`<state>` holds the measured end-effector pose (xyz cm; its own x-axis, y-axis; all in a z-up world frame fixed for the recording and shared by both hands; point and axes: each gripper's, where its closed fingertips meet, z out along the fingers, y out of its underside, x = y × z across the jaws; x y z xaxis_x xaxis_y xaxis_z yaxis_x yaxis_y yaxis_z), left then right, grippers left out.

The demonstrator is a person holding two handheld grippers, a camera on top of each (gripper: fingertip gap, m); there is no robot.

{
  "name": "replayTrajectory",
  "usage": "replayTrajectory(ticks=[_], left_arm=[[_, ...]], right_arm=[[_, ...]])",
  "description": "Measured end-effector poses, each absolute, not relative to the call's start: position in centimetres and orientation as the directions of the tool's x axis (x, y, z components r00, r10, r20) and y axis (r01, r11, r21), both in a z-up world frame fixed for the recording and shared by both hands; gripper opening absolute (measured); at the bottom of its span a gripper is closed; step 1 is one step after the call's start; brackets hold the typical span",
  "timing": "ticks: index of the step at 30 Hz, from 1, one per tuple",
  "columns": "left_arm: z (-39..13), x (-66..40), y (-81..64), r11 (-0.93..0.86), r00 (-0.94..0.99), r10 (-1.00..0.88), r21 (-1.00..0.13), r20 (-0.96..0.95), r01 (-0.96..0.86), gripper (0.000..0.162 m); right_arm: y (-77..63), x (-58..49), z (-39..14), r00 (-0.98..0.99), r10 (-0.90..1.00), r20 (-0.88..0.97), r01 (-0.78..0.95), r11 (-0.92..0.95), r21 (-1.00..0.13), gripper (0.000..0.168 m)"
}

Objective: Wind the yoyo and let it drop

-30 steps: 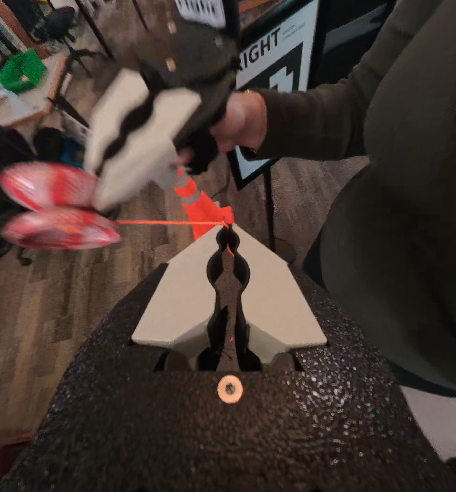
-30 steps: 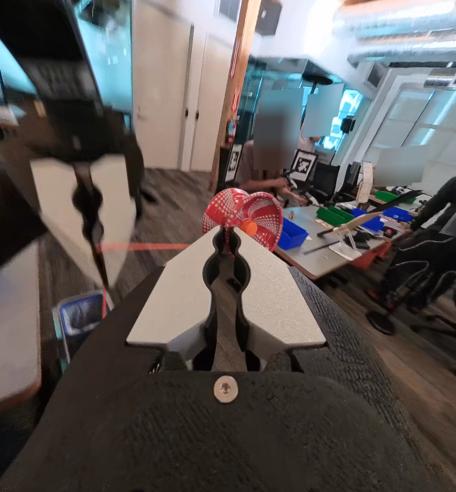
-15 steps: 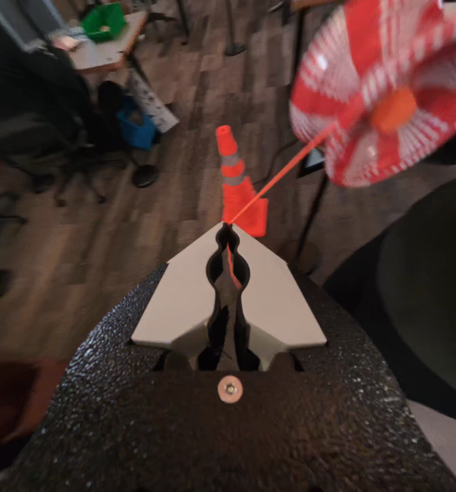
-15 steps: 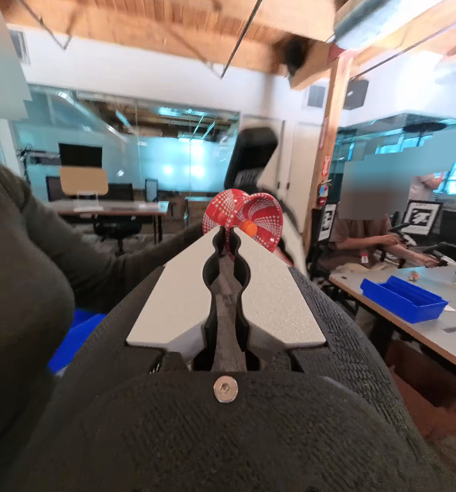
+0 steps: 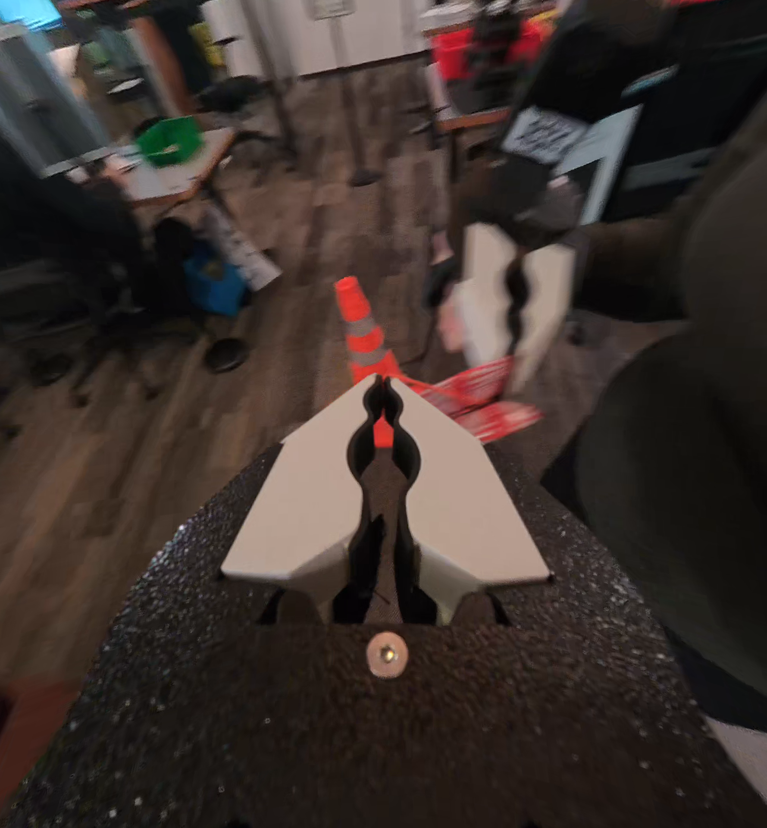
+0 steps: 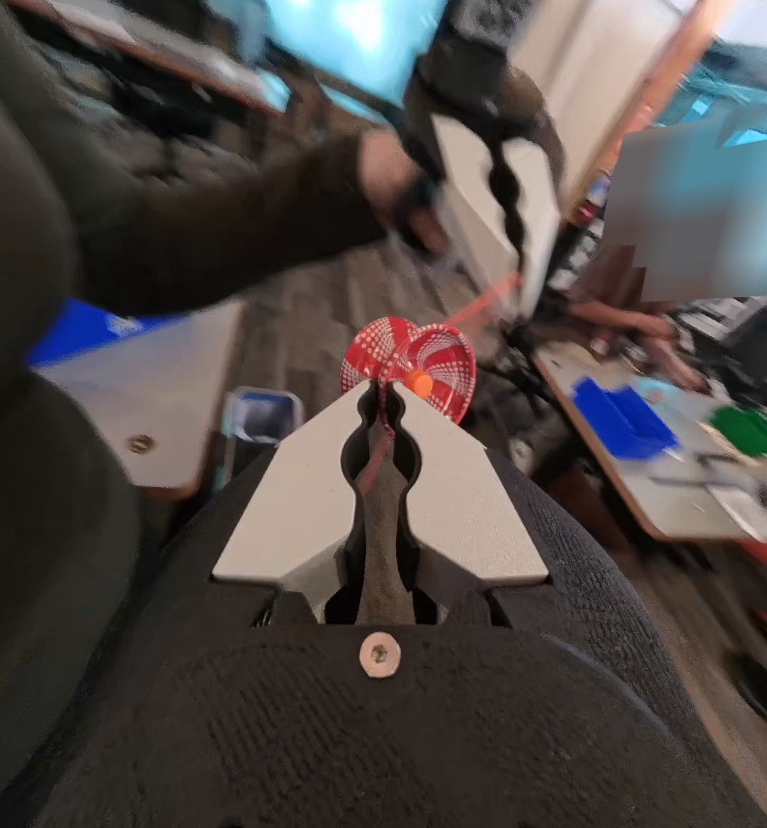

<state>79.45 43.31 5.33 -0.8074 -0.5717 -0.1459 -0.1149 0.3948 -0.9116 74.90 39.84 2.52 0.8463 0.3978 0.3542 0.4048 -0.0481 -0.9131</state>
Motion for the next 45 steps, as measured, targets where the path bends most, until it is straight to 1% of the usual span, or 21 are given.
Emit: replayTrajectory(ticks=[2, 4, 8, 10, 11, 13, 16, 20, 22, 23, 25, 27, 28, 31, 33, 35, 36, 39, 41, 43, 45], left_arm=[[3.9, 80.1, 44.8, 0.428, -0.778, -0.611, -0.888, -0.147, -0.168, 0.000], [2.4, 80.2, 44.2, 0.402, -0.792, -0.604, -0.890, -0.083, -0.213, 0.000], [-0.7, 79.3, 40.9, 0.389, -0.845, -0.535, -0.884, 0.014, -0.261, 0.000], [-1.0, 78.2, 38.8, 0.392, -0.880, -0.474, -0.889, 0.027, -0.239, 0.000], [-0.8, 77.7, 38.0, 0.389, -0.892, -0.451, -0.893, 0.030, -0.227, 0.000], [-0.1, 77.1, 37.7, 0.402, -0.898, -0.439, -0.893, 0.006, -0.202, 0.000], [1.4, 77.0, 38.5, 0.445, -0.887, -0.456, -0.882, -0.071, -0.157, 0.000], [2.9, 78.5, 41.4, 0.582, -0.793, -0.554, -0.799, -0.254, -0.151, 0.000], [2.0, 78.9, 43.1, 0.661, -0.762, -0.569, -0.723, -0.310, -0.199, 0.000], [1.8, 78.9, 42.7, 0.657, -0.775, -0.560, -0.727, -0.293, -0.200, 0.000], [1.6, 79.3, 41.7, 0.604, -0.789, -0.562, -0.775, -0.250, -0.185, 0.000], [1.0, 79.6, 41.5, 0.561, -0.799, -0.567, -0.805, -0.203, -0.193, 0.000], [0.9, 79.8, 41.0, 0.508, -0.813, -0.560, -0.842, -0.160, -0.184, 0.000], [2.0, 79.7, 38.5, 0.226, -0.866, -0.498, -0.961, 0.029, -0.162, 0.000], [2.2, 79.5, 37.1, 0.057, -0.883, -0.443, -0.978, 0.153, -0.198, 0.000], [2.2, 79.2, 35.9, -0.044, -0.880, -0.404, -0.966, 0.250, -0.254, 0.000], [2.1, 79.0, 35.5, -0.057, -0.877, -0.402, -0.963, 0.262, -0.262, 0.000], [1.6, 78.6, 35.2, -0.027, -0.861, -0.430, -0.957, 0.272, -0.289, 0.000], [1.9, 77.7, 35.3, 0.010, -0.869, -0.409, -0.951, 0.278, -0.309, 0.000], [2.5, 77.0, 35.6, 0.092, -0.877, -0.429, -0.955, 0.218, -0.283, 0.000], [3.2, 77.0, 37.0, 0.211, -0.868, -0.489, -0.955, 0.083, -0.210, 0.000]], right_arm=[[39.4, 73.6, 5.0, 0.858, 0.426, 0.289, 0.286, 0.072, -0.955, 0.001], [39.2, 74.1, 7.0, 0.883, 0.404, 0.238, 0.194, 0.147, -0.970, 0.001], [39.4, 77.9, 9.2, 0.971, 0.210, 0.116, 0.060, 0.255, -0.965, 0.001], [39.8, 79.6, 8.5, 0.987, 0.093, 0.134, 0.111, 0.221, -0.969, 0.001], [40.1, 80.4, 7.6, 0.984, 0.031, 0.176, 0.169, 0.169, -0.971, 0.001], [40.5, 80.9, 5.6, 0.958, -0.011, 0.287, 0.287, 0.053, -0.957, 0.001], [40.8, 80.0, 3.1, 0.914, 0.048, 0.403, 0.405, -0.067, -0.912, 0.002], [40.3, 76.8, 0.8, 0.862, 0.262, 0.434, 0.474, -0.110, -0.874, 0.002], [39.6, 75.0, 1.7, 0.864, 0.356, 0.356, 0.394, -0.037, -0.918, 0.001], [39.2, 74.4, 2.8, 0.870, 0.387, 0.307, 0.328, 0.013, -0.945, 0.001], [38.5, 74.3, 4.4, 0.878, 0.410, 0.248, 0.237, 0.077, -0.968, 0.001], [38.5, 75.1, 5.5, 0.906, 0.366, 0.211, 0.178, 0.121, -0.976, 0.001], [38.4, 75.4, 6.0, 0.917, 0.349, 0.190, 0.145, 0.151, -0.978, 0.001], [38.0, 76.4, 8.4, 0.947, 0.306, 0.099, 0.017, 0.261, -0.965, 0.001], [38.1, 78.0, 9.1, 0.973, 0.223, 0.051, -0.018, 0.297, -0.955, 0.001], [38.4, 79.4, 8.9, 0.990, 0.126, 0.056, 0.017, 0.288, -0.957, 0.001], [38.5, 80.0, 8.6, 0.995, 0.071, 0.072, 0.050, 0.267, -0.962, 0.001], [38.8, 80.9, 7.5, 0.987, -0.049, 0.154, 0.161, 0.183, -0.970, 0.001], [39.2, 81.2, 6.5, 0.967, -0.102, 0.235, 0.245, 0.107, -0.964, 0.002], [39.6, 81.0, 5.4, 0.939, -0.108, 0.327, 0.332, 0.033, -0.943, 0.002], [40.0, 80.1, 4.3, 0.913, -0.064, 0.403, 0.402, -0.028, -0.915, 0.002]])
